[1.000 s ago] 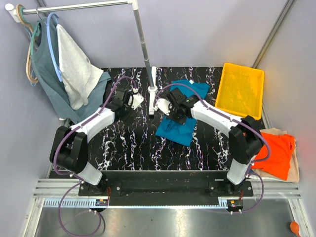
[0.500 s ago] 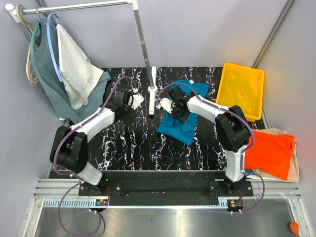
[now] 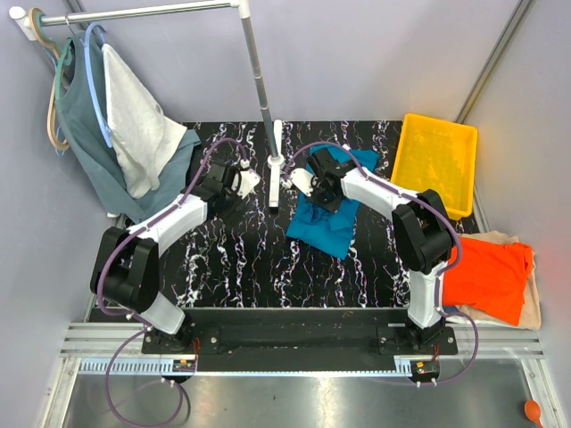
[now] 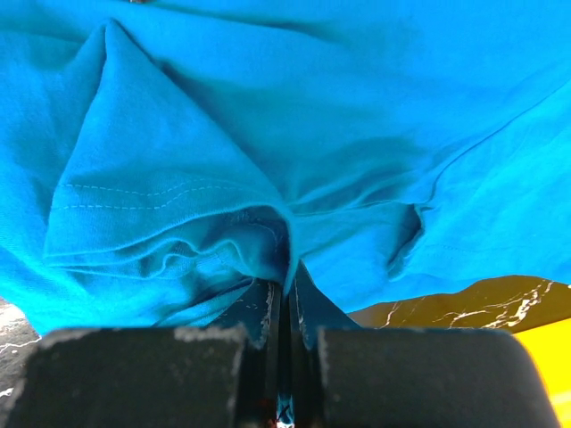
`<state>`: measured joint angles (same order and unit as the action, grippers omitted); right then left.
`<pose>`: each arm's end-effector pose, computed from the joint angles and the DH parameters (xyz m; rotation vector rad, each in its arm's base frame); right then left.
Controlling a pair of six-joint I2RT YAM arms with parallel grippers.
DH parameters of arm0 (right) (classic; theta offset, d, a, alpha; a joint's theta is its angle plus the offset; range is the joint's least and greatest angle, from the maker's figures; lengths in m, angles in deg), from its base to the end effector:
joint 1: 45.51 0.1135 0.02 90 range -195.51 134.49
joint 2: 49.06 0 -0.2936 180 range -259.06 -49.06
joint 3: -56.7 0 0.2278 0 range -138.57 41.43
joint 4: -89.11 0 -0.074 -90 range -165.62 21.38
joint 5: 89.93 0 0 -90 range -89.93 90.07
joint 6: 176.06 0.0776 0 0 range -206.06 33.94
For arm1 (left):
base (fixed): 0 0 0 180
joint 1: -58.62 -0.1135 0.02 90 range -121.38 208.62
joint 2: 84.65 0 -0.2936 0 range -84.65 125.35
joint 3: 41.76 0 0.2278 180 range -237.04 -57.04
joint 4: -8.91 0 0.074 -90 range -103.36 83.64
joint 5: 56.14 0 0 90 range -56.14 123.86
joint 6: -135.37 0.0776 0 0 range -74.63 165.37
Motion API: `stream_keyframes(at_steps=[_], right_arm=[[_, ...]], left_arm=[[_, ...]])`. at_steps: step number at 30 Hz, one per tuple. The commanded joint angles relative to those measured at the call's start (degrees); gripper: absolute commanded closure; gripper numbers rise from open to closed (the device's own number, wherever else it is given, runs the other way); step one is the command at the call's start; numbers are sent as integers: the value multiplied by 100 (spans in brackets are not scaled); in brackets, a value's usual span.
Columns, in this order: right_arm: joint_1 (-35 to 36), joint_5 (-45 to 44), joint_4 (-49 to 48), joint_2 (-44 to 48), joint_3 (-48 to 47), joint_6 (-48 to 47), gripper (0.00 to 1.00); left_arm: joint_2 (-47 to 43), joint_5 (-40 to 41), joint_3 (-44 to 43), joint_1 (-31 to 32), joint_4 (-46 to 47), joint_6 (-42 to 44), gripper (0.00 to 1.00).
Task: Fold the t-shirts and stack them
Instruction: Fold the tshirt
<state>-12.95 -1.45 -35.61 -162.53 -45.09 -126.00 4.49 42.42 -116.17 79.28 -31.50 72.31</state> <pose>0.3545 0.2239 0.1972 -1.6149 2.2149 -0.0722 0.3054 -0.1028 0.2255 0.9676 2.3413 0.2328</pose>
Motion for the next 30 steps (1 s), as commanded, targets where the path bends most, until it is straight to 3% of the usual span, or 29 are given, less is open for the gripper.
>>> stream_keyframes(at_steps=[1, 19, 26, 30], right_arm=[[-21, 29, -134, 71, -356, -66, 100], [-21, 82, -221, -386, -717, 109, 98], [-21, -356, -476, -501, -700, 189, 61], [-21, -674, -704, -457, -603, 171, 50]], left_arm=[[33, -126, -19, -36, 186, -57, 1], [59, -117, -37, -28, 186, -31, 1], [50, -135, 51, -28, 221, -22, 1], [50, -152, 86, -36, 247, -39, 1]])
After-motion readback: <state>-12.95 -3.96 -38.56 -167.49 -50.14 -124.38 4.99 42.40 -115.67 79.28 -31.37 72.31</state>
